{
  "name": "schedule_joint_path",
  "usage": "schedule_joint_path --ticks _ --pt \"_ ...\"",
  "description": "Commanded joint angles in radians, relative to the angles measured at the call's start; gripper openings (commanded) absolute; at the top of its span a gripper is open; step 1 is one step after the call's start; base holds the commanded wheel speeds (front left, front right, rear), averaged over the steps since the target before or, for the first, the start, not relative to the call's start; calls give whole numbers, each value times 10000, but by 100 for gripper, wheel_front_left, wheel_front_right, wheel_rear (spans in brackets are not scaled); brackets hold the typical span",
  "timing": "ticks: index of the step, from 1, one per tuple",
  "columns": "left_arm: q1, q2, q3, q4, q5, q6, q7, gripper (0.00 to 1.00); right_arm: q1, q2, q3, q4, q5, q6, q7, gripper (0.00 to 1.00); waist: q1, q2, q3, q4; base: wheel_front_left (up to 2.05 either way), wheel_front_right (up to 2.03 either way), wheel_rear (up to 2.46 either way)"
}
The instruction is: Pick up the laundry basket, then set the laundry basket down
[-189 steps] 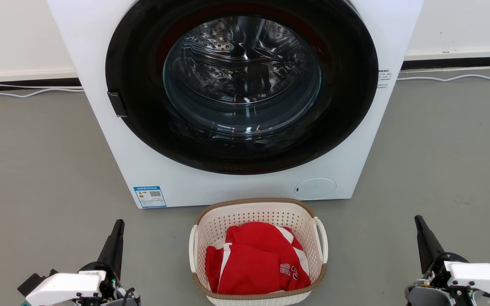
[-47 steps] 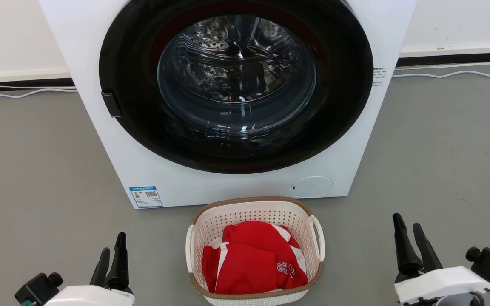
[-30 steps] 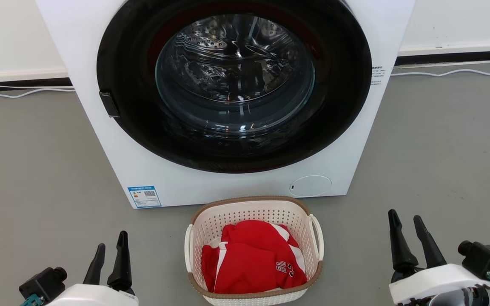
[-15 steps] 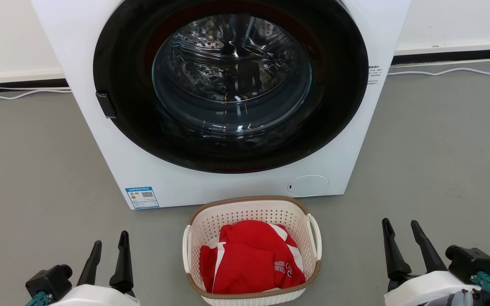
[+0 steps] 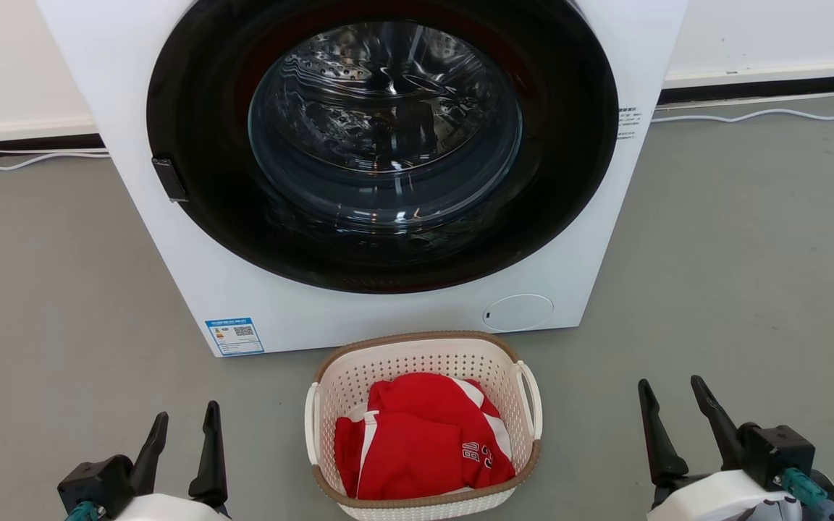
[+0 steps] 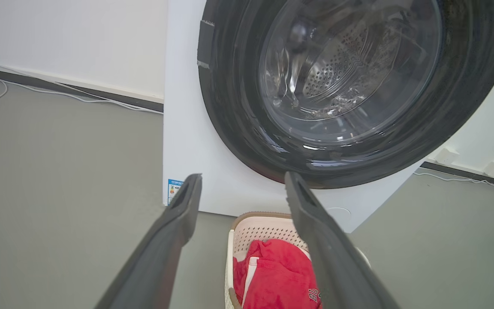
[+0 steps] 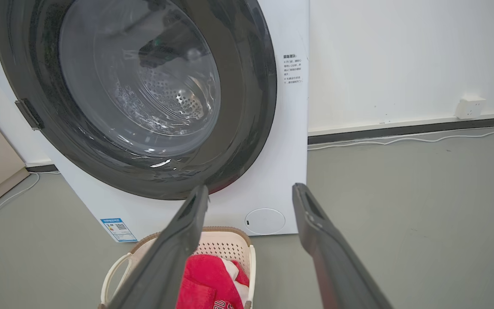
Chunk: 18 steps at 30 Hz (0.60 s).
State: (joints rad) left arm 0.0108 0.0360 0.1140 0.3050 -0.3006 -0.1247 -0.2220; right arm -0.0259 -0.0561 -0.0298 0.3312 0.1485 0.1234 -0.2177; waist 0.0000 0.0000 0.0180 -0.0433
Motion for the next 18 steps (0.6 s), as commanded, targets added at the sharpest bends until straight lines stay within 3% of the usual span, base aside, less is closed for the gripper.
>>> schedule_joint_path --ticks 1,9,18 --pt "-231 132 289 -255 354 -55 -166 100 -503 -124 254 -197 -407 68 -210 100 0 0 2 -13 0 0 0" --pt "-184 143 322 -267 1206 -60 -398 100 -524 -140 354 -121 -1369 73 -440 100 0 0 29 -61 0 0 0" --pt "-217 143 316 -238 1191 -60 -398 100 -511 -123 337 -128 -1367 73 -440 100 0 0 66 -13 0 0 0"
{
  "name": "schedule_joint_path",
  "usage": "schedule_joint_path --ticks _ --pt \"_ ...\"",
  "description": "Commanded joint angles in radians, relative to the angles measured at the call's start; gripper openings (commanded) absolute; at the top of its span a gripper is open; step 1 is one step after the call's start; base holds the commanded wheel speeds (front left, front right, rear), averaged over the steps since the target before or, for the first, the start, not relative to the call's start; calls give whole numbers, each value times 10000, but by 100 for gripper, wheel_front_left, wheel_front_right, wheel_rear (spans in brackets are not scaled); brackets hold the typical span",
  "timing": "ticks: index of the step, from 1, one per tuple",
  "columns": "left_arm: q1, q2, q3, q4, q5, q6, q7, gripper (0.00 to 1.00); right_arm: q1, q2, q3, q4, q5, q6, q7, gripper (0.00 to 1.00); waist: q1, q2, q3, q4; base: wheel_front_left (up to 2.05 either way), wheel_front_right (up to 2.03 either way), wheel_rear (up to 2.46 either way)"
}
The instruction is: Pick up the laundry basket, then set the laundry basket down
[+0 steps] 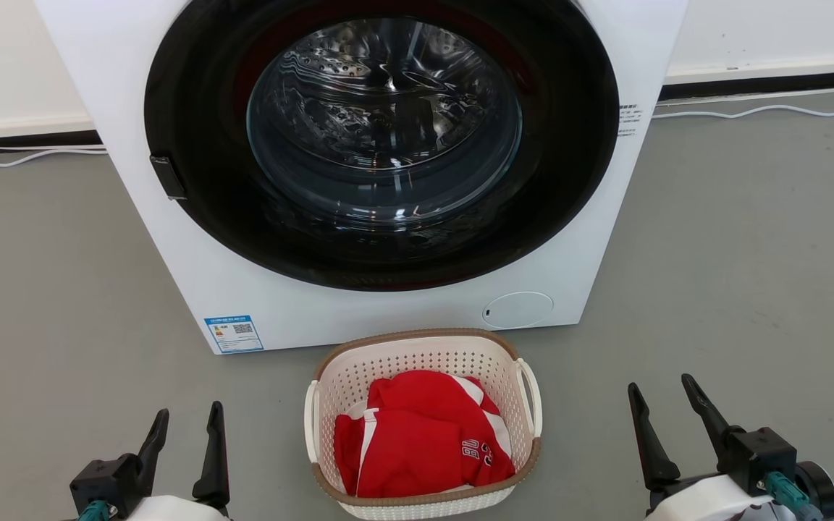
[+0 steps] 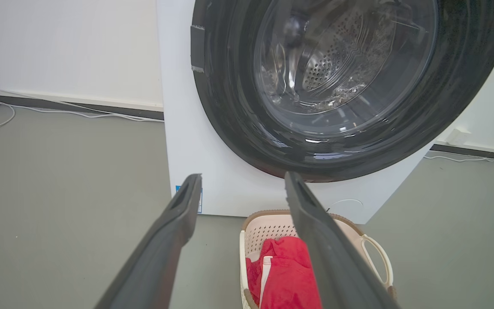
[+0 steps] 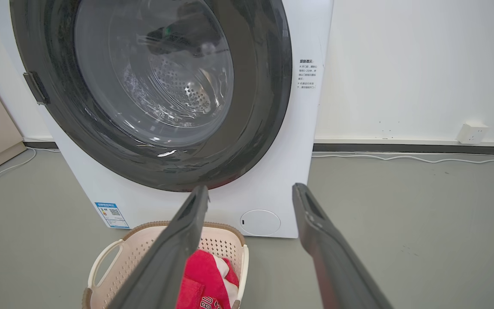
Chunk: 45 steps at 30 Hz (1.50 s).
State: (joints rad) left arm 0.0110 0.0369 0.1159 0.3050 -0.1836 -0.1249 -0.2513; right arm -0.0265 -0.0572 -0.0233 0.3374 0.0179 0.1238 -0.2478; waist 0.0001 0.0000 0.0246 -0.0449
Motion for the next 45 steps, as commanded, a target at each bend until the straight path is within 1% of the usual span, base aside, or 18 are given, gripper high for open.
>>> schedule_joint_path --ticks 1,9,14,18,24,29,37,41,45 --pt "-213 133 301 -240 20 -58 -105 100 -500 -108 265 -190 -61 69 -139 100 0 0 0 6 0 0 0" --pt "-240 133 282 -248 0 -58 -105 100 -545 -76 247 -245 -62 69 -139 100 0 0 150 29 0 0 0" --pt "-481 133 178 -270 -8 -58 -105 100 -767 -39 254 -332 -28 69 -139 100 0 0 585 39 0 0 0" --pt "-855 133 36 -178 -2 -58 -105 100 -1085 -7 216 -142 6 69 -139 100 0 0 1122 75 0 0 0" --pt "-1735 146 -346 359 49 -58 -105 100 -1996 41 -19 1013 -40 69 -139 100 0 0 2264 173 0 0 0" --pt "-2868 247 -753 1564 29 -58 -105 100 -3147 63 -210 2158 -20 69 -139 100 0 0 3425 319 0 0 0" --pt "-4983 258 -1104 3671 18 -58 -105 100 -5067 68 -7 3906 126 69 -139 100 0 0 5200 610 0 0 0" --pt "-5921 232 -1346 4786 126 -58 -105 100 -5824 68 77 4831 121 69 -139 100 0 0 5860 660 0 0 0" --pt "-6460 208 -1367 5223 118 -58 -105 100 -6255 69 191 5261 233 69 -139 100 0 0 6213 672 0 0 0"
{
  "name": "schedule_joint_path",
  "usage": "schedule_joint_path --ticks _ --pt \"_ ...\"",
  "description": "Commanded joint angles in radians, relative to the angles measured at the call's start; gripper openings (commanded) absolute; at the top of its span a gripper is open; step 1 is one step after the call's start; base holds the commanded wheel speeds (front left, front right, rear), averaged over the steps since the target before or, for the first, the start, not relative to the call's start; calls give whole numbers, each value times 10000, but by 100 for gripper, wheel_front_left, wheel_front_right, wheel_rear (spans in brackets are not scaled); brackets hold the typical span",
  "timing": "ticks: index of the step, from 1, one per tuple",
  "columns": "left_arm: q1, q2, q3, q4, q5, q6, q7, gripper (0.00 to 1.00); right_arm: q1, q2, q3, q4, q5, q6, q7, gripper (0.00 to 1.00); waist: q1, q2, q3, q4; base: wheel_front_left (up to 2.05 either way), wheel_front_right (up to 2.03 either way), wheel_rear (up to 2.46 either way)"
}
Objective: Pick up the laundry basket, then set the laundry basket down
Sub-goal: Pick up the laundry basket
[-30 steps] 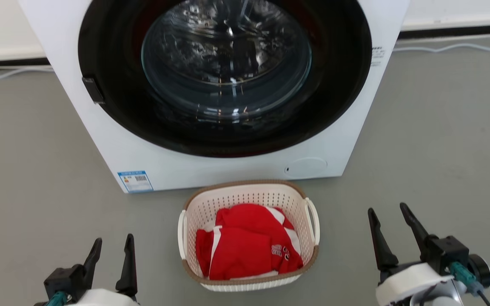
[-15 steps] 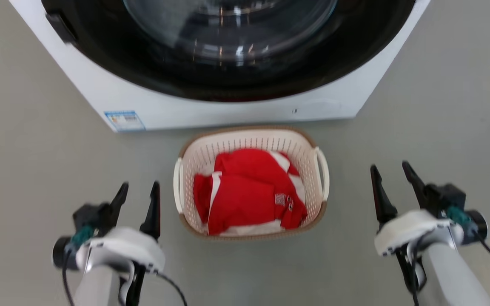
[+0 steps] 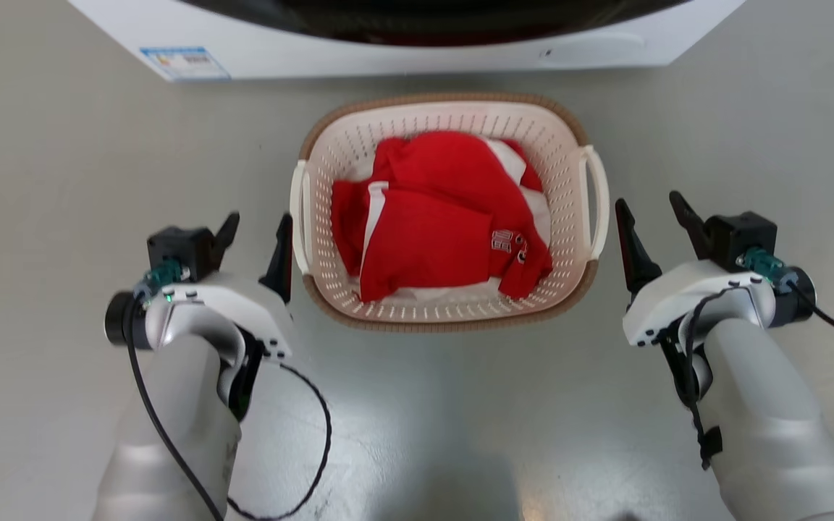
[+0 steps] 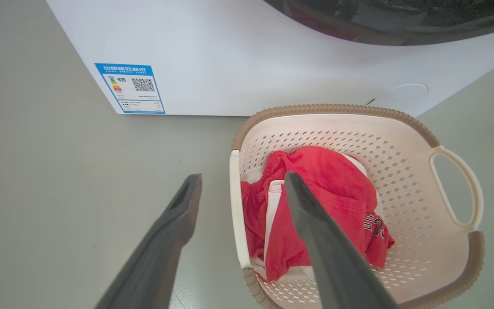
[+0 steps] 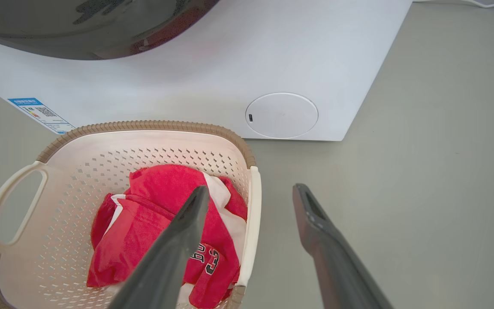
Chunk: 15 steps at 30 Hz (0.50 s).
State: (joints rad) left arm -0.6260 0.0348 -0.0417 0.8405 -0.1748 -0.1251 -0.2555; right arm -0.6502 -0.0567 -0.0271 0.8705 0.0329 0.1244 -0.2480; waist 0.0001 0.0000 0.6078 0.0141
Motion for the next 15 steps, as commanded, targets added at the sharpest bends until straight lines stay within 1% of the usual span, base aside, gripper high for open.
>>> schedule_joint_path --ticks 1,8,15 --pt "-232 222 213 -52 32 -56 -63 100 -123 63 259 17 123 63 -138 100 0 0 476 83 0 0 0" --pt "-803 189 -4 231 104 -56 -63 100 -451 63 330 401 360 63 -138 100 0 0 929 -7 0 0 0" --pt "-1148 178 -101 427 189 -56 -63 100 -688 64 289 594 310 63 -138 100 0 0 1402 -61 0 0 0"
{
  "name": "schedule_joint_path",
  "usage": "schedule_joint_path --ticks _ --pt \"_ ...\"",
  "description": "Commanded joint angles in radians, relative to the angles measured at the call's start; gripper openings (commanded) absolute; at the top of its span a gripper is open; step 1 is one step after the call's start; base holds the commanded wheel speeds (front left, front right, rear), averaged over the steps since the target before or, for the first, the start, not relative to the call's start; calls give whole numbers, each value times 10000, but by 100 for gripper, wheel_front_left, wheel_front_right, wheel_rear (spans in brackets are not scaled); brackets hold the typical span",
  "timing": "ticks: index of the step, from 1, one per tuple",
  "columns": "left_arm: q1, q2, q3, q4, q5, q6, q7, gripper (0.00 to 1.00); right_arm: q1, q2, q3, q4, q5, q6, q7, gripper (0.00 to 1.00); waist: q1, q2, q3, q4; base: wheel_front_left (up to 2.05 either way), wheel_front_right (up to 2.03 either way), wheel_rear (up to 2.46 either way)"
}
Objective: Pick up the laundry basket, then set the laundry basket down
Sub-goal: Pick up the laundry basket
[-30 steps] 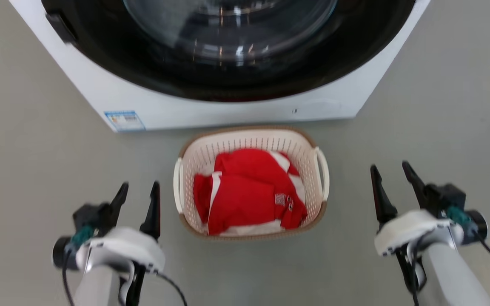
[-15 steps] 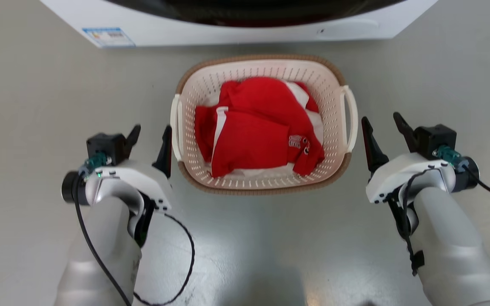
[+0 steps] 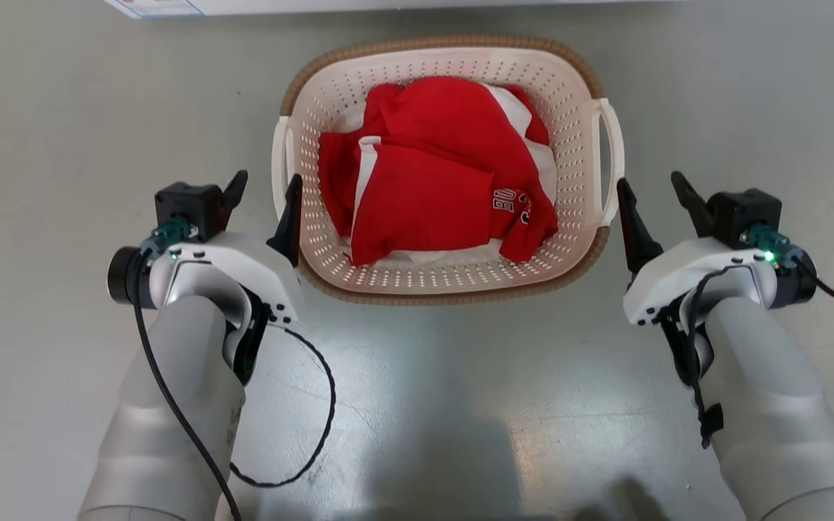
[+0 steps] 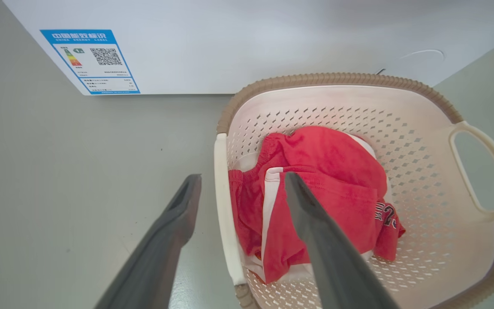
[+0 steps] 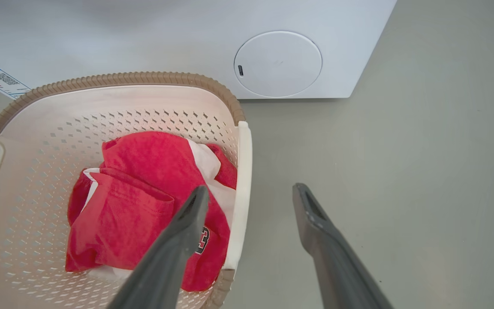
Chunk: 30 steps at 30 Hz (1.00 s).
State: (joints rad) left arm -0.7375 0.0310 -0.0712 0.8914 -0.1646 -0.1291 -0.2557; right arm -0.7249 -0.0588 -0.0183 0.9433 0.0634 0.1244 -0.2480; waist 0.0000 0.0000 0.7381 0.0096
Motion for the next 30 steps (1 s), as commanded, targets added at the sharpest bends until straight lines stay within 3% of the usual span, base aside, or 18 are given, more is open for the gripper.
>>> schedule_joint_path --ticks 1,30 --pt "-91 216 205 -55 111 -13 -61 100 25 85 205 -128 16 63 -138 100 0 0 172 -26 0 0 0" --pt "-2174 457 73 1477 663 183 -61 100 -1236 85 387 -41 284 63 -138 100 0 0 2077 93 0 0 0"
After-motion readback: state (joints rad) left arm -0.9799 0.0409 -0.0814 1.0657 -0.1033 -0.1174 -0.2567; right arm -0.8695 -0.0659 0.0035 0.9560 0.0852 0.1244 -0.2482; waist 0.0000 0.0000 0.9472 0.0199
